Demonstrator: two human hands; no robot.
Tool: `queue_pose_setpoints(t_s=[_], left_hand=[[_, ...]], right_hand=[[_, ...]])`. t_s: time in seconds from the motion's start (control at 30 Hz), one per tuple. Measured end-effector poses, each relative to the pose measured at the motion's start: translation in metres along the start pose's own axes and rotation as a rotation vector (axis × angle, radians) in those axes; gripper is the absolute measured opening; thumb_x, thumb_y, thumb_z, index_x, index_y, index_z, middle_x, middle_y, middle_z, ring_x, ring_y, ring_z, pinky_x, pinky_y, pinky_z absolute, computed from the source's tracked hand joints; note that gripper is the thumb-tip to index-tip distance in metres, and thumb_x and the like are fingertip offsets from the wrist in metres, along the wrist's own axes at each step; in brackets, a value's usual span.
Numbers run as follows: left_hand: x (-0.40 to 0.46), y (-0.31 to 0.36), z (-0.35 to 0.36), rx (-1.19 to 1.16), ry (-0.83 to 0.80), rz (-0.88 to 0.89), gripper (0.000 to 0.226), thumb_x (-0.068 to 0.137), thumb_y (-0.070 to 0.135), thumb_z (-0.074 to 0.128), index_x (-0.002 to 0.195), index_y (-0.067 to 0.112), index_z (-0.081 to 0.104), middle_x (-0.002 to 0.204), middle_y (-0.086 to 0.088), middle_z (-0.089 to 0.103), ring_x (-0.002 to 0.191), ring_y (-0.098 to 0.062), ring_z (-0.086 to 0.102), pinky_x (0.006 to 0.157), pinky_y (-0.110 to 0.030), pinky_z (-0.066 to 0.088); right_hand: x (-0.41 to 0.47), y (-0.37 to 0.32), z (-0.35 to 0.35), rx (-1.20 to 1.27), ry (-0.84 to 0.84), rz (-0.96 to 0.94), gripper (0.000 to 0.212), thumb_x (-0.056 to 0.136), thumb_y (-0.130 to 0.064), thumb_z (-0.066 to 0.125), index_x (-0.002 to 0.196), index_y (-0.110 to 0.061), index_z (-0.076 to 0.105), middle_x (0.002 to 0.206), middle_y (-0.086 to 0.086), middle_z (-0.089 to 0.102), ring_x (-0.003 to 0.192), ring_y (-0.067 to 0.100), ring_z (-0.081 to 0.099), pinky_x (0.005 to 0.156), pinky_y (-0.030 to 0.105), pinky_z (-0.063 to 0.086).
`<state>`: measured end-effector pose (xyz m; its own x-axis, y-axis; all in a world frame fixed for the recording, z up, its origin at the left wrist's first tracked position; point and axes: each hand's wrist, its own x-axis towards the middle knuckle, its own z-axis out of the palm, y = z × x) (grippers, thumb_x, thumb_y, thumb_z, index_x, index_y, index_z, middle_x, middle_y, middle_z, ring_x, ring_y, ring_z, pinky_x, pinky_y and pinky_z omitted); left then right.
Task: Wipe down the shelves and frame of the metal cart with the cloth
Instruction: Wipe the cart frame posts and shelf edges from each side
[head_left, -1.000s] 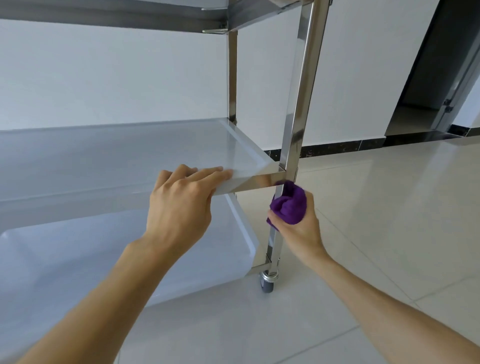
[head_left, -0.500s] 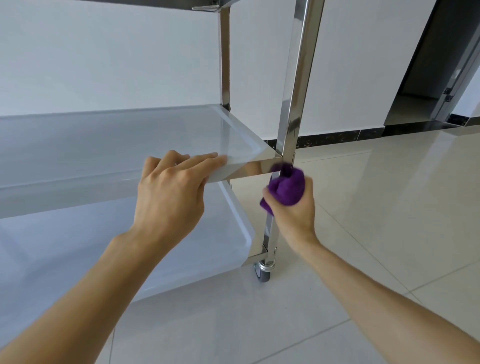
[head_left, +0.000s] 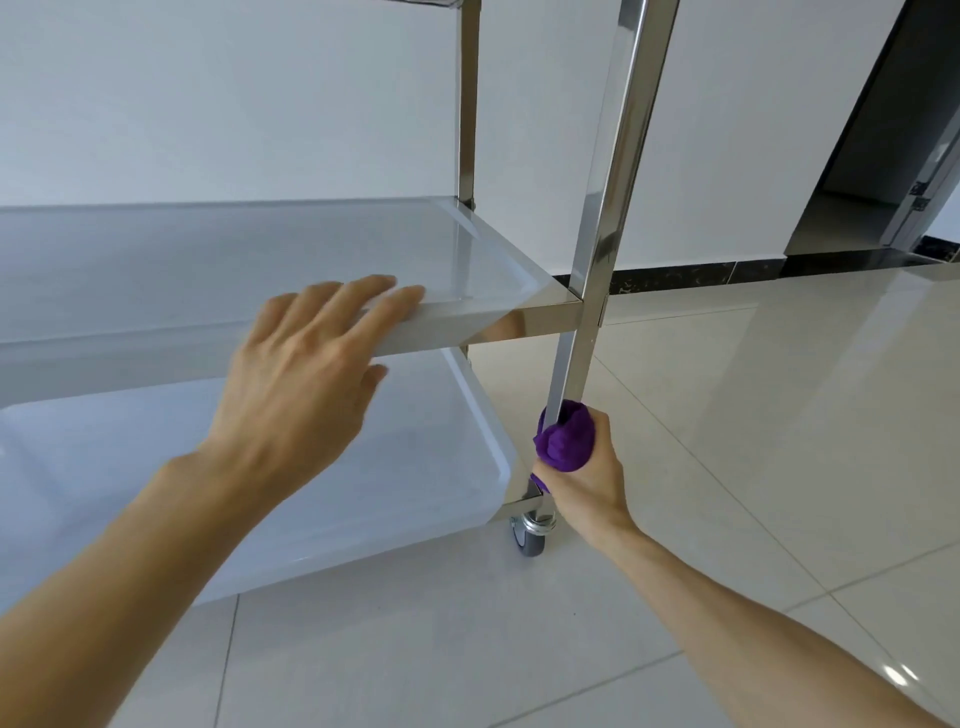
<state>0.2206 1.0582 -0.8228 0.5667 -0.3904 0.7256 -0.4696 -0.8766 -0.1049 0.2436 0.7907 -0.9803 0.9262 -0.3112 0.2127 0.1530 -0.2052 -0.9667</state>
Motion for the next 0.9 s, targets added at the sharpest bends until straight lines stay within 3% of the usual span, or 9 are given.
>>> queue_pose_setpoints(t_s=[0.17,0.33,0.4,0.5,0.6,0.7,0.77,0.9], left_hand=[[-0.024,-0.044,-0.02,0.237,0.051,-0.116,0.06,0.076,0.003,0.07,0.131,0.021,0.054,0.122,-0.006,0.061,0.102,-0.039,0.054,0.086,-0.049,0.038],[-0.024,-0.038,-0.024,0.253,0.048,-0.044,0.041,0.083,0.004,0.056,0.12,0.021,0.061,0.105,-0.003,0.066,0.085,-0.035,0.054,0.075,-0.046,0.037],[-0.02,-0.032,-0.022,0.227,0.057,-0.043,0.042,0.081,0.002,0.061,0.119,0.02,0.063,0.102,-0.003,0.066,0.083,-0.035,0.053,0.073,-0.046,0.037],[-0.018,-0.026,-0.019,0.227,0.079,-0.005,0.039,0.082,0.005,0.062,0.118,0.02,0.064,0.099,-0.004,0.066,0.081,-0.034,0.052,0.07,-0.045,0.036],[-0.015,-0.025,-0.02,0.225,0.086,0.036,0.034,0.087,0.011,0.056,0.119,0.02,0.063,0.099,-0.005,0.067,0.08,-0.034,0.052,0.069,-0.045,0.037],[-0.014,-0.02,-0.022,0.208,0.084,0.038,0.033,0.088,0.014,0.054,0.119,0.021,0.063,0.1,-0.005,0.068,0.08,-0.034,0.053,0.069,-0.046,0.037],[-0.018,-0.015,-0.022,0.199,0.088,0.034,0.033,0.09,0.014,0.054,0.121,0.022,0.063,0.103,-0.004,0.069,0.082,-0.034,0.054,0.069,-0.044,0.036],[-0.026,-0.011,-0.026,0.146,0.078,0.056,0.039,0.092,0.014,0.056,0.131,0.02,0.058,0.125,-0.005,0.064,0.1,-0.038,0.056,0.082,-0.048,0.04]], right_hand=[[0.009,0.004,-0.017,-0.012,-0.037,-0.003,0.064,0.063,-0.003,0.073,0.109,-0.045,0.054,0.092,-0.013,0.068,0.072,0.014,0.07,0.053,0.023,0.054],[0.019,0.0,-0.053,-0.105,-0.115,-0.032,0.064,0.072,-0.011,0.083,0.109,-0.052,0.05,0.1,-0.019,0.069,0.083,0.005,0.07,0.058,0.017,0.053],[0.011,0.0,-0.075,-0.256,-0.146,-0.074,0.067,0.071,-0.023,0.087,0.109,-0.06,0.046,0.105,-0.027,0.065,0.093,-0.003,0.066,0.063,0.011,0.052],[-0.01,0.006,-0.104,-0.383,-0.192,-0.137,0.065,0.068,-0.034,0.089,0.115,-0.053,0.048,0.114,-0.023,0.061,0.102,-0.002,0.062,0.064,0.015,0.055],[-0.023,0.01,-0.112,-0.668,-0.34,-0.378,0.073,0.074,-0.025,0.087,0.131,-0.039,0.044,0.129,-0.021,0.049,0.115,0.005,0.055,0.083,0.03,0.056],[-0.021,0.001,-0.087,-1.037,-0.42,-0.648,0.08,0.072,-0.015,0.086,0.138,-0.026,0.043,0.13,-0.006,0.046,0.114,0.019,0.051,0.078,0.033,0.055],[-0.015,-0.004,-0.061,-1.24,-0.462,-0.67,0.082,0.073,-0.017,0.084,0.142,-0.023,0.041,0.132,0.001,0.046,0.117,0.025,0.047,0.078,0.034,0.054],[-0.001,-0.003,-0.03,-1.45,-0.655,-0.503,0.099,0.072,-0.041,0.082,0.151,-0.025,0.025,0.143,0.003,0.034,0.132,0.028,0.032,0.102,0.035,0.042]])
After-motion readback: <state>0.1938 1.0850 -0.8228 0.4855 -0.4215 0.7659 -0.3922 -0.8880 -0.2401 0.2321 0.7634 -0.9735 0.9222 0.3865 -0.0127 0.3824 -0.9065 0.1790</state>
